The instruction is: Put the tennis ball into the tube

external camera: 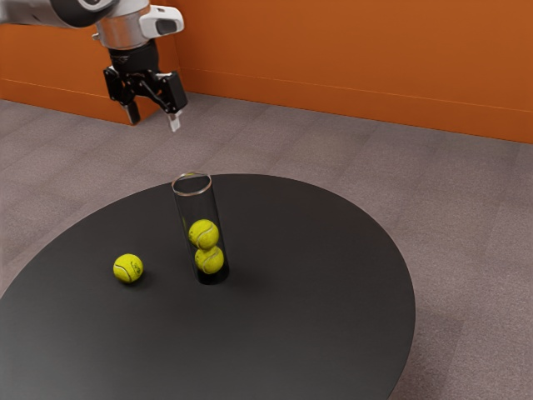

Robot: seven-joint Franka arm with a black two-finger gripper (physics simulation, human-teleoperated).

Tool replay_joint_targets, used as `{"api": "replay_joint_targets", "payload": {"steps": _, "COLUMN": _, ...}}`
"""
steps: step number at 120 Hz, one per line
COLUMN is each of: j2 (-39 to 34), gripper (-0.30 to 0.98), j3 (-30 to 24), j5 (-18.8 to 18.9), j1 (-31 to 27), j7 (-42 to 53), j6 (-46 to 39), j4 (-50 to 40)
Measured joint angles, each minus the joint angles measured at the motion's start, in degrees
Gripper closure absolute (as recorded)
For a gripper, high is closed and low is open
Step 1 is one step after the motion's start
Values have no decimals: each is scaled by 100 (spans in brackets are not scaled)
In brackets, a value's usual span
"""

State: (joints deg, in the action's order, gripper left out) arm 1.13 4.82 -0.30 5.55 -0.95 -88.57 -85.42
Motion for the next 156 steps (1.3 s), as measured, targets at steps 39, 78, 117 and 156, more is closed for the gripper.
{"api": "replay_joint_targets", "payload": {"steps": 39, "j2": -1083, "gripper": 0, "j3": -16, "j5": 32, "j1": -176, "j7": 1, "j6": -145, "j4": -1247}}
{"api": "replay_joint_targets", "payload": {"steps": 78, "j2": -2298, "gripper": 0, "j3": -221, "j5": 255, "j1": -852, "j7": -2, "j6": -1440, "j4": -4020}}
{"api": "replay_joint_targets", "payload": {"steps": 117, "j2": -1452, "gripper": 0, "j3": -395, "j5": 216, "j1": -1511, "j7": -37, "j6": -2935, "j4": -4944}}
{"api": "replay_joint_targets", "payload": {"steps": 156, "j2": -114, "gripper": 0, "j3": -403, "j5": 228, "j1": -1976, "j7": 93, "j6": -4148, "j4": -4401}}
